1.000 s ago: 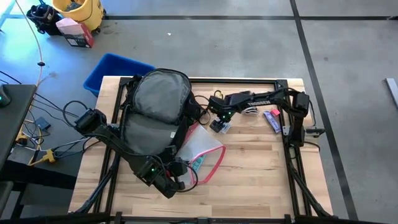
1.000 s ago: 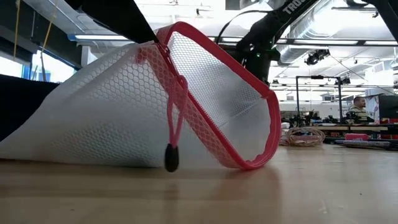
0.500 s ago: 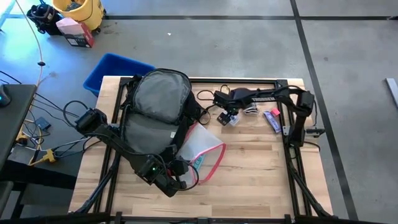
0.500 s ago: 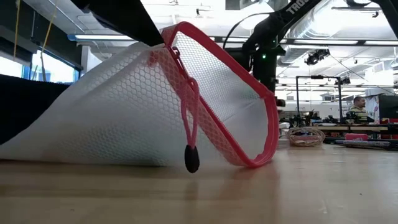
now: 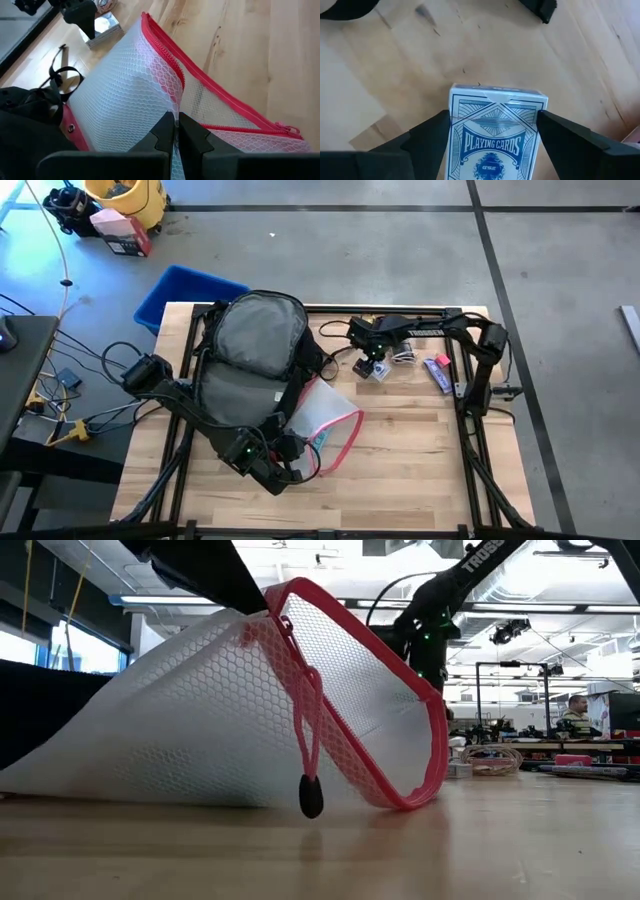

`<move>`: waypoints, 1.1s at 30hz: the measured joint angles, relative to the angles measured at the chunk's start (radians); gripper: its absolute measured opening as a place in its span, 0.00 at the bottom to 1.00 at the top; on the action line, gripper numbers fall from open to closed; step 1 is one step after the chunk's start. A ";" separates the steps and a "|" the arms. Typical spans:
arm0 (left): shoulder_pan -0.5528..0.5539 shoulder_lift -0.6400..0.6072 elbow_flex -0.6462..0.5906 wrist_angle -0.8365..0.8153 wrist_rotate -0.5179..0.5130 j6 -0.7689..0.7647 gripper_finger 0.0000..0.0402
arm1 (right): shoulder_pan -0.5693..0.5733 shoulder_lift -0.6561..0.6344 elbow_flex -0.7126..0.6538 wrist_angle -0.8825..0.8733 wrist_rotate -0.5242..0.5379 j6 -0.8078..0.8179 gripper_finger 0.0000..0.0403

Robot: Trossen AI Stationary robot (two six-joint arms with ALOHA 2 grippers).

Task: Unpack backpack
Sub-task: Put the white game card into the pink zip bag

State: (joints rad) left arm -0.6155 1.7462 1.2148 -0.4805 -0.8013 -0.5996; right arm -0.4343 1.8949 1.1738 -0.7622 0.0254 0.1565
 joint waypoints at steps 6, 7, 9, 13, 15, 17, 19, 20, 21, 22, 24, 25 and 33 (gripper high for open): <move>0.000 0.000 0.000 0.003 0.000 -0.017 0.00 | 0.003 0.001 -0.022 0.031 0.012 -0.025 0.71; 0.001 0.000 0.000 0.003 0.000 -0.017 0.00 | 0.003 0.001 -0.017 0.025 0.012 -0.022 0.71; 0.001 0.000 0.000 0.004 0.000 -0.017 0.00 | 0.003 0.002 -0.003 0.013 0.010 -0.019 0.71; 0.001 0.000 0.000 0.004 0.000 -0.018 0.00 | 0.002 0.004 0.031 0.016 0.003 0.020 0.71; 0.000 0.000 0.000 0.004 0.000 -0.018 0.00 | 0.002 0.006 0.046 0.025 -0.001 0.053 0.71; 0.000 0.000 0.000 0.005 0.002 -0.018 0.00 | 0.002 0.007 0.059 0.028 -0.002 0.024 0.71; 0.000 0.000 0.000 0.005 0.007 -0.018 0.00 | 0.002 0.009 0.071 0.027 -0.004 -0.009 0.71; 0.000 0.000 0.000 0.005 0.007 -0.017 0.00 | 0.003 0.009 0.072 0.026 -0.005 -0.010 0.71; 0.000 0.000 0.000 0.005 0.007 -0.016 0.00 | 0.003 0.009 0.075 0.022 -0.004 0.006 0.71; 0.000 0.000 0.000 0.005 0.007 -0.011 0.00 | 0.003 0.009 0.076 0.023 -0.001 0.019 0.71; 0.000 0.000 0.000 0.005 0.007 -0.010 0.00 | 0.003 0.009 0.076 0.018 0.013 0.015 0.72; 0.000 0.000 0.000 0.005 0.007 -0.010 0.00 | 0.003 0.009 0.076 0.007 0.022 0.008 0.73; 0.006 0.000 0.000 0.006 0.007 -0.009 0.00 | 0.003 0.009 0.080 -0.118 0.069 -0.054 0.88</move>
State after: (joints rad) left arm -0.6099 1.7462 1.2148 -0.4744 -0.7940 -0.6083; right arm -0.4313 1.9036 1.2541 -0.8804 0.0945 0.1023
